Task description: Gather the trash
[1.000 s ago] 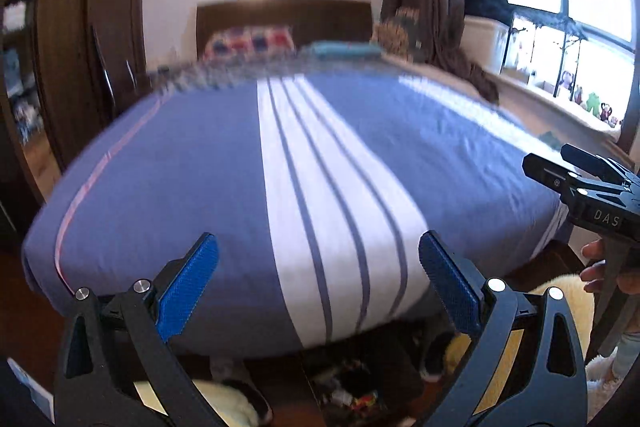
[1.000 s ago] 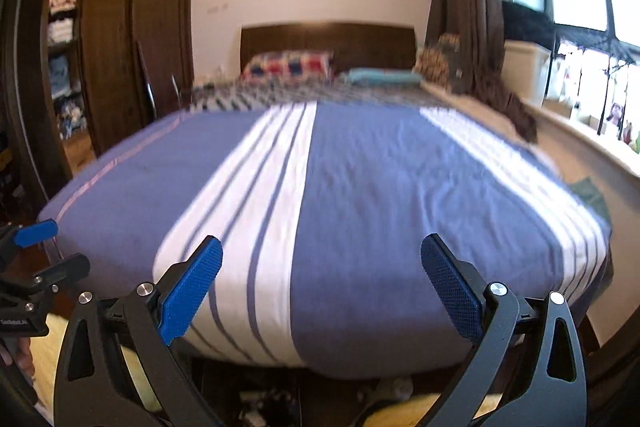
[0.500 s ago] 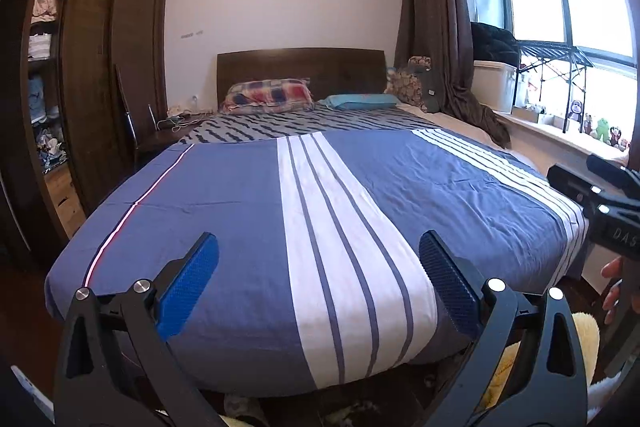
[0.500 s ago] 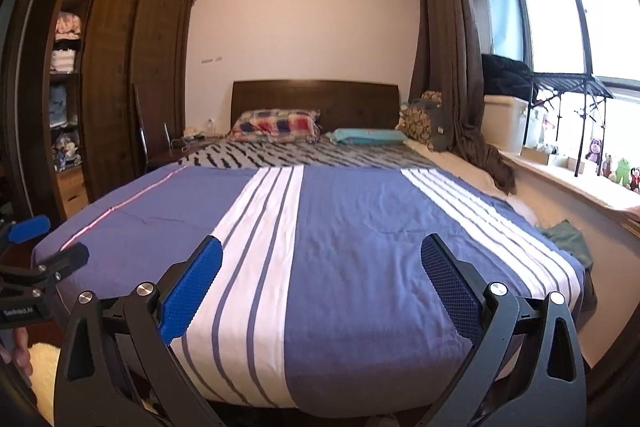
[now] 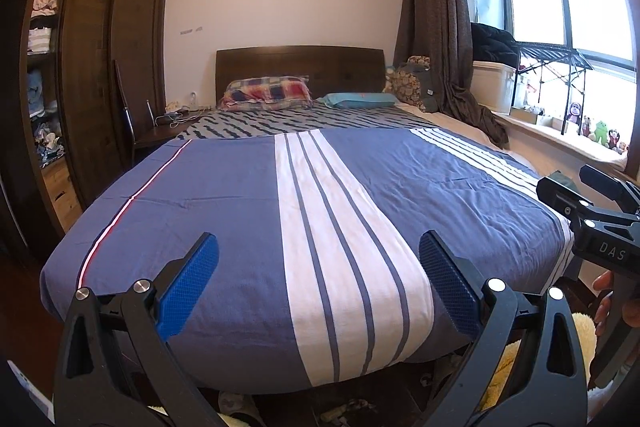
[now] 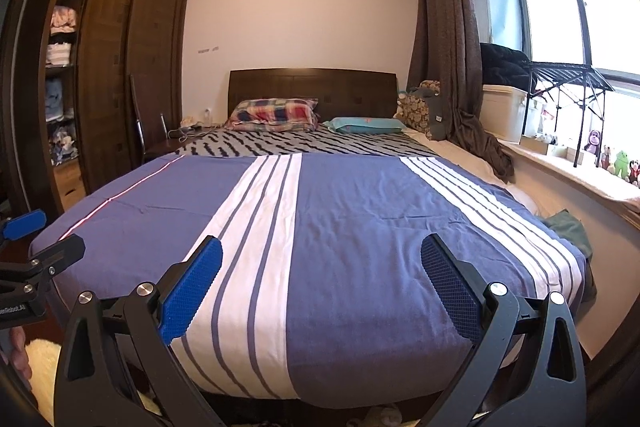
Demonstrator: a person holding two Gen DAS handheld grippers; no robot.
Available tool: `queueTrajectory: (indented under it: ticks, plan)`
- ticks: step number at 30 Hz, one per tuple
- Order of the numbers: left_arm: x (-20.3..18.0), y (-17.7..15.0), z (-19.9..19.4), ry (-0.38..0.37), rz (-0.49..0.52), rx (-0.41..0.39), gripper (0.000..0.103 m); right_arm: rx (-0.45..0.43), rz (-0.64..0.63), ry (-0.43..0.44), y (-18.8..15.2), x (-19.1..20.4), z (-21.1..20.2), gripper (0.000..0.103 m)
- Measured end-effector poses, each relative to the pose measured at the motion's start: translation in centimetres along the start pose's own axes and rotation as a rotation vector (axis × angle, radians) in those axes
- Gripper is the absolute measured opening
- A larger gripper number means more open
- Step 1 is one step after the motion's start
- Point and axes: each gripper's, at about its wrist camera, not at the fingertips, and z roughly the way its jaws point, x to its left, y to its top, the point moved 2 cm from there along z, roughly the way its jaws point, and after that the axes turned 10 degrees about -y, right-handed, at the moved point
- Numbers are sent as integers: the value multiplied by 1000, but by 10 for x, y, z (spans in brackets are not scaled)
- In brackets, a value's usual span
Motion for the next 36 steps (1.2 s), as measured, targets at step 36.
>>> queueTrajectory:
  ticks: [36]
  plan:
    - [0, 4, -10, 1, -7, -25, 95, -16, -1, 18, 4, 2, -8, 100]
